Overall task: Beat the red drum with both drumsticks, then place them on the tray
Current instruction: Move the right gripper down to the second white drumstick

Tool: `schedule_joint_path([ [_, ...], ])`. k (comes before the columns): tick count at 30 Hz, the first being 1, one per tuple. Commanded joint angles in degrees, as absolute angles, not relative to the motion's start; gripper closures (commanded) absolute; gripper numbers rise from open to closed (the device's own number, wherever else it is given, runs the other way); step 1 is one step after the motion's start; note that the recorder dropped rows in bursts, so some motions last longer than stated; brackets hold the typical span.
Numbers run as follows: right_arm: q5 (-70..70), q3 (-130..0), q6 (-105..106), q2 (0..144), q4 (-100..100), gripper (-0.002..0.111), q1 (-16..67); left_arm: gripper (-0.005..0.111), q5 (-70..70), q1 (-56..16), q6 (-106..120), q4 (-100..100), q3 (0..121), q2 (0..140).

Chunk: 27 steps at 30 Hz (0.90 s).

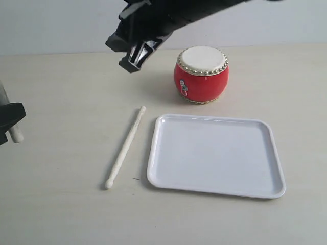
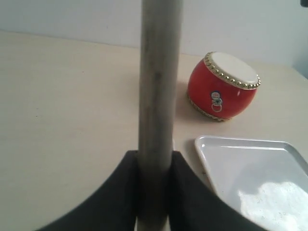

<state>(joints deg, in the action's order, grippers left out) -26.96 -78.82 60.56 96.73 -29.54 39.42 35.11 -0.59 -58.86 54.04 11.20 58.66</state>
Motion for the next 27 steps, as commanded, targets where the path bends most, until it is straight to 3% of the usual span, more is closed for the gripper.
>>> schedule_joint_path([
  [1,-42.06,-89.69,45.33,104.34,-11.02,0.057,39.65,0.107,34.29,-0.58,-58.28,52.91,11.51,58.71],
  [5,-49.81,-95.87,51.94,110.84,-4.03,0.057,39.65,0.107,34.29,-0.58,-58.28,53.32,11.51,58.71],
  [13,-49.13,-96.38,89.53,119.45,0.0,0.057,39.65,0.107,34.29,-0.58,-58.28,53.92,11.51,58.71],
  [27,-51.32,-102.44,93.25,128.32,5.38,0.057,44.02,0.107,34.53,-0.58,-58.56,54.81,11.51,58.71],
])
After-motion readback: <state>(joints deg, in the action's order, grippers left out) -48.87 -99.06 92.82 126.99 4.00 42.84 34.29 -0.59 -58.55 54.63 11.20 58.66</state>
